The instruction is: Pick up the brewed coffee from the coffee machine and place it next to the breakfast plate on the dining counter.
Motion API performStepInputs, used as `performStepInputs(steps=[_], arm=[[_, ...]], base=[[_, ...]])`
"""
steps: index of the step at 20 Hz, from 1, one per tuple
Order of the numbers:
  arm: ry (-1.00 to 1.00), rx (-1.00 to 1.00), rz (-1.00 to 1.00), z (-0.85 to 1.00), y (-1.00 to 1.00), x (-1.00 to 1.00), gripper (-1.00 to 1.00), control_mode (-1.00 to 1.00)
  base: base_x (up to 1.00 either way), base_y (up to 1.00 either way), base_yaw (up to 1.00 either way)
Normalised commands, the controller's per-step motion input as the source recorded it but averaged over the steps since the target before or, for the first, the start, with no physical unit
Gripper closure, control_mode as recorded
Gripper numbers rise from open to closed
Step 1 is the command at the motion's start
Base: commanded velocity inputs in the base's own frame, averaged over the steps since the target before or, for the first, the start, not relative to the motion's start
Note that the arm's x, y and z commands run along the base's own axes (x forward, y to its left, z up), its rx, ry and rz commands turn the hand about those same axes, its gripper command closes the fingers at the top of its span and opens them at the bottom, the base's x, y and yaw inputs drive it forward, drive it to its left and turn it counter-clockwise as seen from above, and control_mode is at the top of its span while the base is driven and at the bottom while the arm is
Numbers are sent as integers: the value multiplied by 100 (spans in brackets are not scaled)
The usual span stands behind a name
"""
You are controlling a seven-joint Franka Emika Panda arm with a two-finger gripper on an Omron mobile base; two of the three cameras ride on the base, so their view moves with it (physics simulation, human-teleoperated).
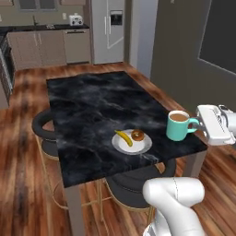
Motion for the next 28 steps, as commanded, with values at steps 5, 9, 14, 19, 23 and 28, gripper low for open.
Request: performStepInputs(steps=[5,9,14,19,23,28], arm=[[0,0,0,0,0,0,100,100],[0,0,0,0,0,0,100,100],[0,0,10,0,-11,14,100,-100],[0,-2,2,0,-29,17,100,-100],[0,-7,-11,-4,-29,26,100,-100],[0,-13,-19,-15,-13,38,100,-100]], base=[[69,-46,29],[79,-43,37],[43,-21,23],[0,0,0],[0,0,0],[0,0,0]])
